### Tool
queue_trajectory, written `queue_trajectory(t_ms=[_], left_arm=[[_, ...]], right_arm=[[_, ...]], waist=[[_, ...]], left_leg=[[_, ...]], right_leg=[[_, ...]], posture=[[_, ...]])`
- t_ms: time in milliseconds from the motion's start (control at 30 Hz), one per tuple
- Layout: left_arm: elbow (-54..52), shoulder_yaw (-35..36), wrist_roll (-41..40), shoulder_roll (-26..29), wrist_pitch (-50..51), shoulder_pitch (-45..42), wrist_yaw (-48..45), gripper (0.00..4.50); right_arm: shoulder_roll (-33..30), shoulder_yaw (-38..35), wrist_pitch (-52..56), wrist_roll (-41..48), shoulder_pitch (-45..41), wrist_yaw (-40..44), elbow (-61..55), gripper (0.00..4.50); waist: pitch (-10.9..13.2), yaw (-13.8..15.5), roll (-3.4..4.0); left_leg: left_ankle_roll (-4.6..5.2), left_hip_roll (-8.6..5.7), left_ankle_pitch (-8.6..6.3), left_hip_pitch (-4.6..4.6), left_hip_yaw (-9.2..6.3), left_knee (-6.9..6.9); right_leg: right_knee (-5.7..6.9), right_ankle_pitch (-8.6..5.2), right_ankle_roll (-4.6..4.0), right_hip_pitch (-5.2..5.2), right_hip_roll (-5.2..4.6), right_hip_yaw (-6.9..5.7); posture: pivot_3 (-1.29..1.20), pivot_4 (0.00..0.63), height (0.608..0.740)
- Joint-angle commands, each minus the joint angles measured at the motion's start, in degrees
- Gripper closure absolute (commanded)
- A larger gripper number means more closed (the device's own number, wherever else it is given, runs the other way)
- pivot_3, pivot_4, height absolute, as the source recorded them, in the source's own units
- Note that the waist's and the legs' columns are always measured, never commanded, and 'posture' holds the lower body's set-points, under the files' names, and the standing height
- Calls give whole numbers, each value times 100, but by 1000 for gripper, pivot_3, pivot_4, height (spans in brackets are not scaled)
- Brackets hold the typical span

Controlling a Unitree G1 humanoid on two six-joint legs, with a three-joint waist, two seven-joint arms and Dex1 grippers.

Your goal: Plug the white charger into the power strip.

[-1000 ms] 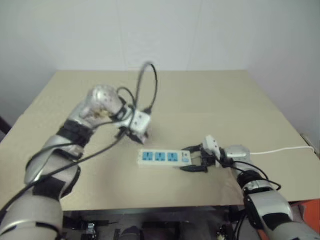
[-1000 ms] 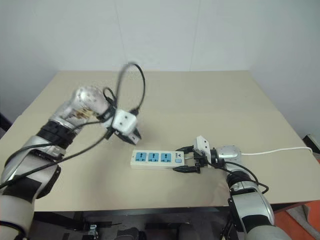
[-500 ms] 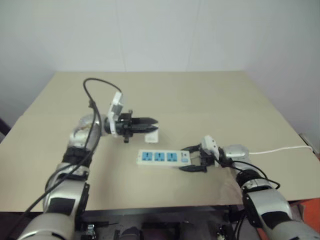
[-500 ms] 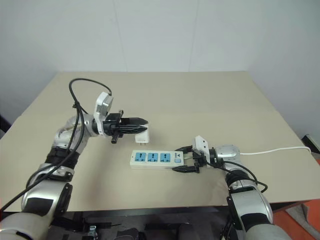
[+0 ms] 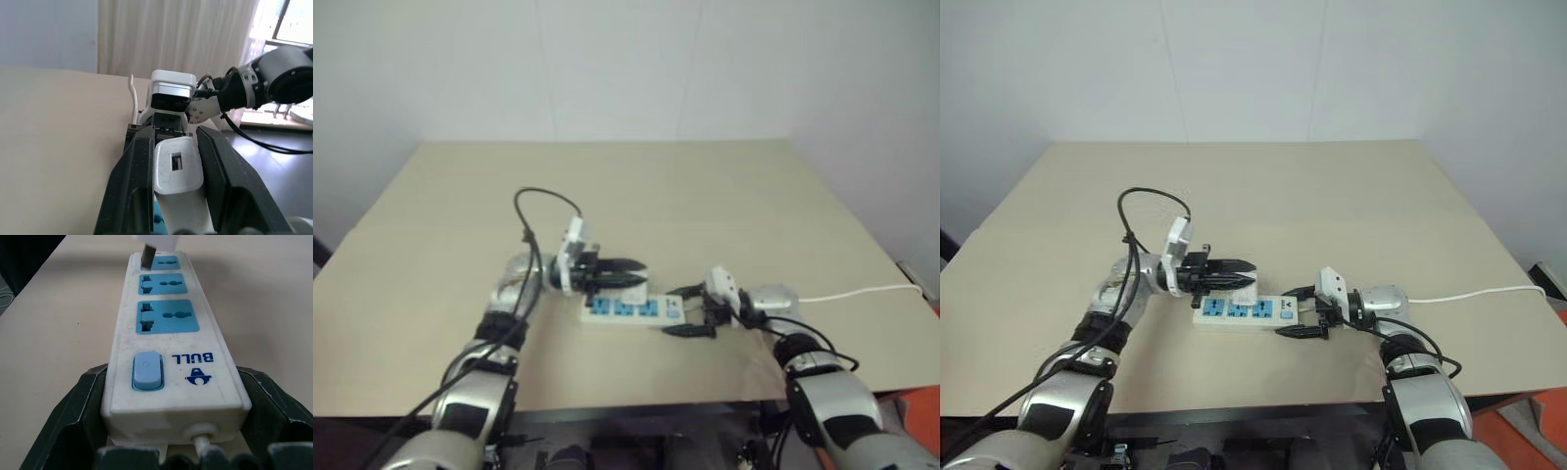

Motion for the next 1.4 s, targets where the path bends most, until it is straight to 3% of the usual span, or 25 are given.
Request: queue_trajectory(t_ms=[33, 667, 867, 1400], left_arm=[[213, -41, 167, -134, -441, -239, -125, 3475], [1044, -54, 667, -360, -1191, -385, -208, 3475], [1284, 28, 695, -488, -1191, -496, -168, 3475], [1516, -112, 1113, -295, -1856, -120, -306, 3475]], right_arm=[[92, 154, -23, -344, 196, -36, 152, 1093], [91, 143, -35, -367, 243, -81, 115, 1093], [99, 137, -26, -389, 234, -88, 131, 1093], [118, 89, -39, -431, 213, -102, 145, 1093]], waist=[[0, -9, 0], [-2, -26, 0], [-2, -27, -1], [-2, -47, 0]], left_leg=[[0, 0, 0, 0, 0, 0], [1, 9, 0, 10, 0, -2], [3, 13, -3, 61, -1, -12], [0, 21, -5, 73, -1, -16]], right_leg=[[0, 0, 0, 0, 0, 0], [-4, 0, 1, 14, 0, -2], [-20, -2, 3, 69, 0, -6], [-22, -2, 3, 78, 3, -5]], posture=[[0, 150, 740], [0, 150, 740], [0, 150, 740], [0, 150, 740]])
